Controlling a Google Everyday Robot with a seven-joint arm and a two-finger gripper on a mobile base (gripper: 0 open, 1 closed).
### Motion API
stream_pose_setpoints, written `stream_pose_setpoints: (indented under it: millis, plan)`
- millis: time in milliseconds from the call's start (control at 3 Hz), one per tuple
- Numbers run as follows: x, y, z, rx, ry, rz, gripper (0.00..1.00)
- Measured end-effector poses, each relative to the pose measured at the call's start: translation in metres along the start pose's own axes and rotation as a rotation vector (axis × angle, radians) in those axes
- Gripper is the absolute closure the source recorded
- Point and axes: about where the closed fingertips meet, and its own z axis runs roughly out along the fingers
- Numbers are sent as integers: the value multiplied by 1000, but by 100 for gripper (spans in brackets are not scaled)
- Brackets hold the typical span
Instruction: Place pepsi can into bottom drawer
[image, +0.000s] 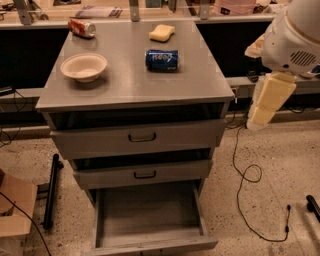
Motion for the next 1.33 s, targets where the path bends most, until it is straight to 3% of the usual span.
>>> stream_pose_setpoints:
  millis: [667,1000,1333]
  plan:
    - [-37,-74,32,13,-111,-95,0]
    - [-37,-74,32,13,-111,-95,0]
    - [-41,-79,51,9,-138,-60,0]
